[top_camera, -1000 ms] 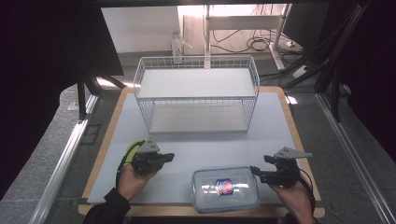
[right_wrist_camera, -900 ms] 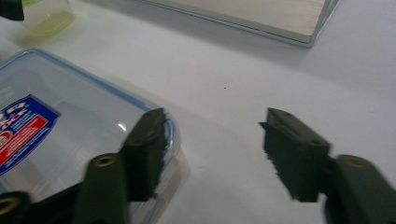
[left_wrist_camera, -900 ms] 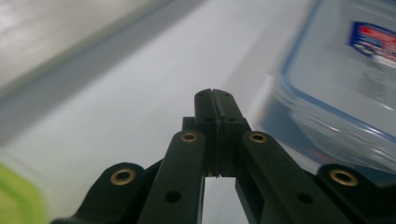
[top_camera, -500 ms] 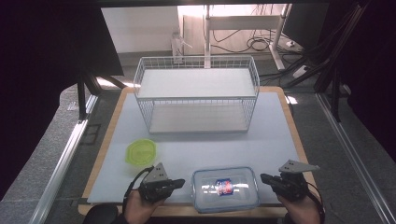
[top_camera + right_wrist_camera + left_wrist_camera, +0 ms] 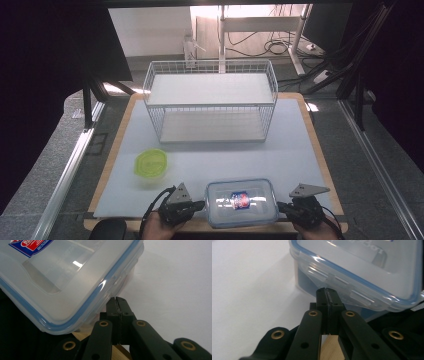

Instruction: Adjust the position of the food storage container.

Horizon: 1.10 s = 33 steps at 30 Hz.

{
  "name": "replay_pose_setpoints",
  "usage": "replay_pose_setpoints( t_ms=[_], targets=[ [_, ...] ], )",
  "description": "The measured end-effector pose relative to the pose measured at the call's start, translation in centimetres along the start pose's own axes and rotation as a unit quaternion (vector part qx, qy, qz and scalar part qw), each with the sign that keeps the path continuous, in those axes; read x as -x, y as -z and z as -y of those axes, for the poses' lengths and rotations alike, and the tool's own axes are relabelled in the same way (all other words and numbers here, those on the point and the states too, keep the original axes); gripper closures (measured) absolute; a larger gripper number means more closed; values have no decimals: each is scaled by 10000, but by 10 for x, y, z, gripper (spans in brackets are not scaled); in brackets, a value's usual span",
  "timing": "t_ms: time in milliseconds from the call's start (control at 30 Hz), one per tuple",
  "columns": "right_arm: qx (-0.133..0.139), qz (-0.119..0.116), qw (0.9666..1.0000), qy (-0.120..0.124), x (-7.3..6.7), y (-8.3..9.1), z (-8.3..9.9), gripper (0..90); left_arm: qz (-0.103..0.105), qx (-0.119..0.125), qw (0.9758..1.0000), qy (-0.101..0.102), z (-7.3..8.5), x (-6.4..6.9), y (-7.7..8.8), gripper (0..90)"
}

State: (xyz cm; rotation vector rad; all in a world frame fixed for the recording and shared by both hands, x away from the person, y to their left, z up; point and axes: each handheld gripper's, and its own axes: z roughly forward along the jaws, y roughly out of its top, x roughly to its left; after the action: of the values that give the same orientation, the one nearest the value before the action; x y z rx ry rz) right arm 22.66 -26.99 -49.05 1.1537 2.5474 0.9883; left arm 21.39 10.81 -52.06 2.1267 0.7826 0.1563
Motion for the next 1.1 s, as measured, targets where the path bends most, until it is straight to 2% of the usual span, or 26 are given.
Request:
replay_pose_setpoints(
  t_ms=[67, 200, 233, 267, 333, 367, 400, 433, 467, 567, 700, 733, 800, 900, 933, 1100],
  targets=[
    [22, 34, 9999, -104, 1, -1, -1, 900, -93, -4, 9999, 83, -3, -2, -2, 900],
    [45, 111, 9998, -131, 1, -3, -3, 900, -215, -25, 9997, 130, -8, -6, -5, 900],
    [71, 173, 9997, -134, 2, -5, -4, 900, -212, -29, 9997, 144, -8, -7, -5, 900],
    [52, 168, 9997, -168, 2, -4, -5, 899, -111, -32, 9997, 202, -8, -10, -5, 900],
    [47, 134, 9997, -193, 3, -4, -5, 899, -66, -27, 9998, 201, -7, -10, -5, 900],
    [53, 46, 9998, -203, 4, -2, -3, 899, -33, -52, 9998, 184, -6, -8, -4, 900],
    [66, 46, 9998, -193, 4, -1, -3, 899, -40, -69, 9999, 67, -3, -2, -2, 900],
    [66, 46, 9998, -193, 4, -1, -3, 899, -40, -69, 9999, 67, -3, -2, -2, 900],
    [97, 51, 9997, -197, 3, 4, -1, 899, -9, -85, 10000, -4, -1, 4, 2, 900],
    [84, -9, 9997, -218, 0, 7, 4, 898, 26, -84, 10000, -21, 1, 9, 6, 900],
    [34, -277, 9994, -218, -7, 9, 15, 899, 137, -90, 9999, 36, 8, 17, 10, 900],
    [50, -175, 9997, -165, -10, 9, 16, 899, 188, -106, 9998, 57, 9, 19, 9, 900],
    [108, -199, 9995, -201, -9, 9, 14, 899, 254, -157, 9996, 26, 10, 21, 7, 900],
    [71, -222, 9994, -240, -8, 8, 13, 899, 227, -243, 9994, -43, 7, 22, 2, 900],
    [59, -204, 9995, -236, -8, 6, 13, 899, 159, -264, 9995, -61, 7, 21, 2, 900],
    [64, -153, 9997, -177, -11, -1, 5, 899, 17, -225, 9997, 109, 5, 10, 4, 900]
  ],
)
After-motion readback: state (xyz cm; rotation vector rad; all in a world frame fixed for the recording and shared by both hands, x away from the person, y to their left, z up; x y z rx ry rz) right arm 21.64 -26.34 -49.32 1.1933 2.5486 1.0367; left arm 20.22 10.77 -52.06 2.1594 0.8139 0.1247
